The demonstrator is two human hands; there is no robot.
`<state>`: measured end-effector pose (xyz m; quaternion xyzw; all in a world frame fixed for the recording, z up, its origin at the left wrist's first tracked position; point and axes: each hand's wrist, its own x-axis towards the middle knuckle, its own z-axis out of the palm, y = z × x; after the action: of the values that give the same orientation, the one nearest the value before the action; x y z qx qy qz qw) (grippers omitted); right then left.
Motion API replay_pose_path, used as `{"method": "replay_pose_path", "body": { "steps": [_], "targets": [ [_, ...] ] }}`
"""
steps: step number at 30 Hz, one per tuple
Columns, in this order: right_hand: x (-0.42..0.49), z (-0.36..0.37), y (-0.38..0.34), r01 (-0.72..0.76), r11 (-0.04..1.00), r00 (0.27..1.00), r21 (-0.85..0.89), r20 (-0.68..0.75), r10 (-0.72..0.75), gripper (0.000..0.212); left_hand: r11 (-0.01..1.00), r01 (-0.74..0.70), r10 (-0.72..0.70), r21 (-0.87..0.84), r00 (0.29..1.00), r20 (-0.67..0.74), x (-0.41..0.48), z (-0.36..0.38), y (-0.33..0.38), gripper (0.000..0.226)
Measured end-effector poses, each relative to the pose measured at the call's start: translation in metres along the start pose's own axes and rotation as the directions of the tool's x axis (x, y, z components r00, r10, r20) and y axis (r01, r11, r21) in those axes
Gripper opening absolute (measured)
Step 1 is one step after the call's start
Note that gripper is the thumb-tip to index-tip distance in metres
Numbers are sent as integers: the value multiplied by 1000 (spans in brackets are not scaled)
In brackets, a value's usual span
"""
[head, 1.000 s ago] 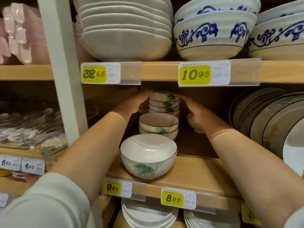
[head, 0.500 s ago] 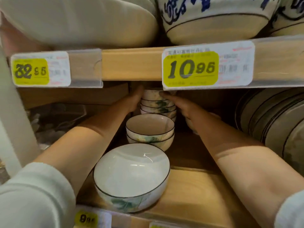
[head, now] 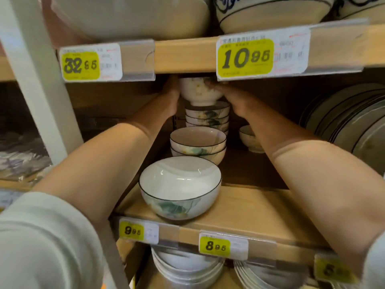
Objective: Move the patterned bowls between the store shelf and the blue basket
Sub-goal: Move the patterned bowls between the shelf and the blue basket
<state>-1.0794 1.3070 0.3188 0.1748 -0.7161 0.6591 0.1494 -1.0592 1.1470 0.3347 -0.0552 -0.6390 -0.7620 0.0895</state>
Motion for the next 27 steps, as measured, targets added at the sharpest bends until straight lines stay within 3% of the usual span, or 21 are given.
{"method": "replay_pose_path", "body": {
  "steps": [3,6,10,13,15,17,20,24,27],
  "targets": [
    [-20,8,-13,40,998,999,42,29,-41,51,998,-52,51,-19,997,-51,-20,-7,2,33],
    [-35,7,-12,30,998,999,59,37,-32,40,997,-54,53,-55,998,-21,-40,-15,-2,16],
    [-69,11,-15,43,996,998,84,-38,-40,52,998,-15,14,-58,1000,-18,-60,-22,0,34],
    [-99,17,-15,67,993,997,96,-50,-63,36,998,47,-50,-40,994,-94,-78,-27,4,36],
    [-121,21,-20,44,995,996,93,-80,-37,44,996,91,-93,-25,987,-130,-95,-33,3,30],
    [-139,23,-22,7,997,993,74,-115,2,74,996,91,-91,-3,987,-130,-115,-41,-1,35],
    [-171,29,-27,-67,997,990,45,-120,72,107,996,-4,21,93,983,-180,-148,-52,-8,33],
    [-205,27,-22,-36,999,999,37,-23,37,74,961,-103,140,256,982,-127,-187,-65,-22,31],
    [-220,28,-16,-34,997,999,70,24,32,77,929,-166,195,330,979,-57,-211,-71,-32,38]
  ]
}}
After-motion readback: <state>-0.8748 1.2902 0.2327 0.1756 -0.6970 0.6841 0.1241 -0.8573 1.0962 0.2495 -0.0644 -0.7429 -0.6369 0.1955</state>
